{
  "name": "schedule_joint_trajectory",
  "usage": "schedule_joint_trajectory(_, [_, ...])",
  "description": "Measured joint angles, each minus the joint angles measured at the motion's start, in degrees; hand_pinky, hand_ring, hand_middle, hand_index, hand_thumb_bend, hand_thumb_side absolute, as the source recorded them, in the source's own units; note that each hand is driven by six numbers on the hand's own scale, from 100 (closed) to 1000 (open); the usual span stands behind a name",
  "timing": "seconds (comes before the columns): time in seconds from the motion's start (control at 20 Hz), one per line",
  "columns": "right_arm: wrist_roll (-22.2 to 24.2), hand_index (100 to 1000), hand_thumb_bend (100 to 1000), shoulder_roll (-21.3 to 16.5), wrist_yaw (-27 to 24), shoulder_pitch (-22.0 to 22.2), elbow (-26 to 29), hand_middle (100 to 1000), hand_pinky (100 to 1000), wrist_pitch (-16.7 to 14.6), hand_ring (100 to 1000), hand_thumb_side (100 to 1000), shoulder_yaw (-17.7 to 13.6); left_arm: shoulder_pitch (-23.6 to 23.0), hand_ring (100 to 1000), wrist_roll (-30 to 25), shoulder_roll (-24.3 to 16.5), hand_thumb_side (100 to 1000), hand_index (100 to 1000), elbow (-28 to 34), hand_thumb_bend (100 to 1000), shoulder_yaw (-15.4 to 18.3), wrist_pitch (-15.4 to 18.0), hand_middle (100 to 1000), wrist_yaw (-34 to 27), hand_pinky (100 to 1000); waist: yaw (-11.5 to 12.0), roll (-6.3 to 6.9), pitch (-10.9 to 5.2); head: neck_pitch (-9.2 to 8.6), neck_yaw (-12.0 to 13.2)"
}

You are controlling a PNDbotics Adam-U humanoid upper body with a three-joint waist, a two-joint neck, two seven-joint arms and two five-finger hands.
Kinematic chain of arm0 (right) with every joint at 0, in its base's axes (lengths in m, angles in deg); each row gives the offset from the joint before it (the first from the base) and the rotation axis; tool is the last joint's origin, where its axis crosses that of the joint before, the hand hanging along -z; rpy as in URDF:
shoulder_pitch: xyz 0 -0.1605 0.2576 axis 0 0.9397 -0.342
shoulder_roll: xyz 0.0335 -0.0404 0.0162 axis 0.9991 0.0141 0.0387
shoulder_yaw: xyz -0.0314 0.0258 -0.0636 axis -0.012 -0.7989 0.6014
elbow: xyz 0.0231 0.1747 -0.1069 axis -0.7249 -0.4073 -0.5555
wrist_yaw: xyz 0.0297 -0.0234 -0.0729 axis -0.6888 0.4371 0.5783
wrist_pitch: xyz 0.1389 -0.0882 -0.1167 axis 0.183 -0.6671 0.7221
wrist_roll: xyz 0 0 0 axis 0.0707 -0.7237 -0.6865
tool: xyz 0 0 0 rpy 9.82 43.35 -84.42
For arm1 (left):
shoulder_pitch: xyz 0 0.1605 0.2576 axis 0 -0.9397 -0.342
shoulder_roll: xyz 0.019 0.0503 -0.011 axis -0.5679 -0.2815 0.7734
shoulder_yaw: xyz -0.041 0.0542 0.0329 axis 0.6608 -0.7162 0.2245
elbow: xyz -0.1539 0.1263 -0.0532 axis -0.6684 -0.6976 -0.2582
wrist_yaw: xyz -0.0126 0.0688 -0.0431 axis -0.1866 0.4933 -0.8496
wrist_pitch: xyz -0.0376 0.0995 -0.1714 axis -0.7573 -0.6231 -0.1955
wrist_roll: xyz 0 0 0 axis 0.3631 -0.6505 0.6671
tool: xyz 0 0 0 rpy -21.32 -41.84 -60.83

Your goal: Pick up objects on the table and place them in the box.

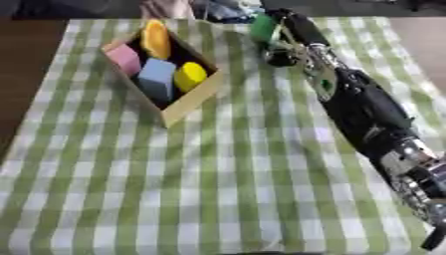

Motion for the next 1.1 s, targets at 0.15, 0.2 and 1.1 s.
schedule_joint_trajectory(0.15, [1.56, 666, 100, -0.24, -2.51, -0.35, 2.94, 493, 603, -0.67, 581, 208, 1.12, 0.08, 565, 0.03, -0.01, 790, 783, 0.00, 126, 0.00, 0.03, 719, 0.00, 673, -0.24, 0.00, 0.00, -0.14, 0.05])
schedule_joint_trajectory(0.2, [2.20, 669, 100, -0.30, -3.28, -0.48, 3.88, 495, 606, -0.80, 583, 208, 1.48, 0.08, 565, 0.04, -0.01, 789, 783, 0.00, 126, 0.01, 0.04, 719, 0.00, 673, -0.29, 0.00, 0.00, -0.14, 0.06])
schedule_joint_trajectory(1.1, [17.26, 693, 100, 1.18, -14.37, -1.92, 13.34, 529, 651, -2.21, 616, 199, 7.60, 0.15, 566, 0.08, -0.06, 782, 783, -0.01, 135, 0.00, 0.18, 719, -0.14, 671, -0.15, -0.02, -0.07, -0.17, -0.58])
